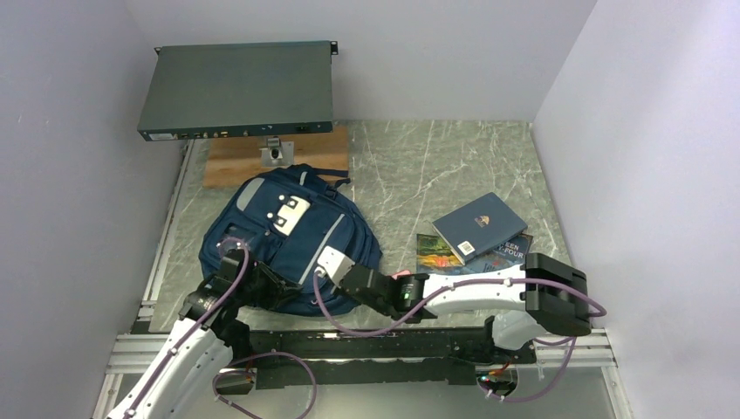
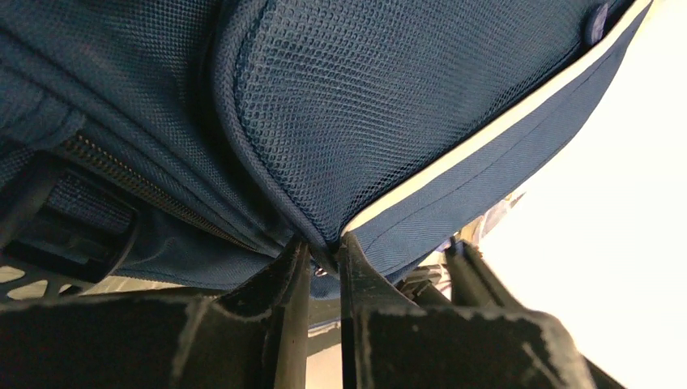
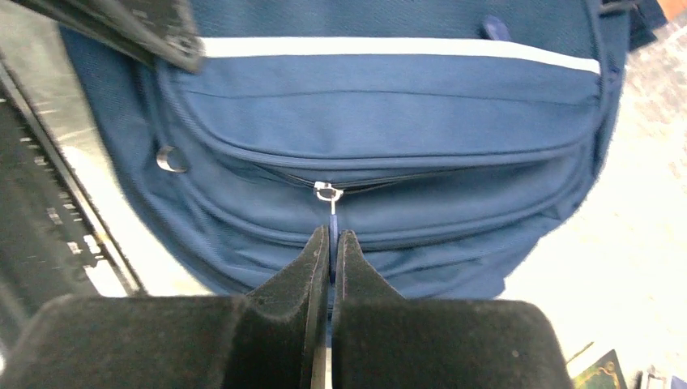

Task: Pack the student bag
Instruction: Zip the student bag at the center of the board, then unzip the student bag at the center of the board.

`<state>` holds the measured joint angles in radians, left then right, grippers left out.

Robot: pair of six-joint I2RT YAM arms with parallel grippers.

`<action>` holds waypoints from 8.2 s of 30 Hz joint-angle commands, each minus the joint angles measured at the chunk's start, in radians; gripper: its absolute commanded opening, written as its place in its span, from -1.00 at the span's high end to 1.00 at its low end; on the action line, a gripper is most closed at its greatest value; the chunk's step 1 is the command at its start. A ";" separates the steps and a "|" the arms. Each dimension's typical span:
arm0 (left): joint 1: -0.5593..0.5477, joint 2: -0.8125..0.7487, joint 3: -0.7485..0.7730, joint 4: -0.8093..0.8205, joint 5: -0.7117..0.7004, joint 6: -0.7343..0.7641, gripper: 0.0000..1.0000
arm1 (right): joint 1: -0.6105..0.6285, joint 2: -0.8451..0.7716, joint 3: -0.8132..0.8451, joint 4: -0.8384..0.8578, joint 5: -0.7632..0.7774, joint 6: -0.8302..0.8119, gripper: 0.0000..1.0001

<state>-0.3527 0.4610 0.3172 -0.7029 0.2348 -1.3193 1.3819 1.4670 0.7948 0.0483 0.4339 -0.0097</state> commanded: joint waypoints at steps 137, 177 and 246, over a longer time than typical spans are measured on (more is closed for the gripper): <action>0.250 0.928 0.746 0.045 -0.486 0.874 -0.08 | -0.363 0.350 0.208 0.176 -0.443 0.433 -0.17; 0.213 0.895 0.687 0.050 -0.709 0.799 1.00 | -0.364 0.350 0.136 0.255 -0.473 0.466 -0.15; 0.079 0.876 0.601 -0.001 -0.455 0.372 1.00 | -0.422 0.230 -0.015 0.272 -0.261 0.636 -0.19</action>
<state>-0.2050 1.3170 0.8112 -0.7597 -0.2855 -0.9096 0.9623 1.7294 0.8055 0.4248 0.1207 0.6827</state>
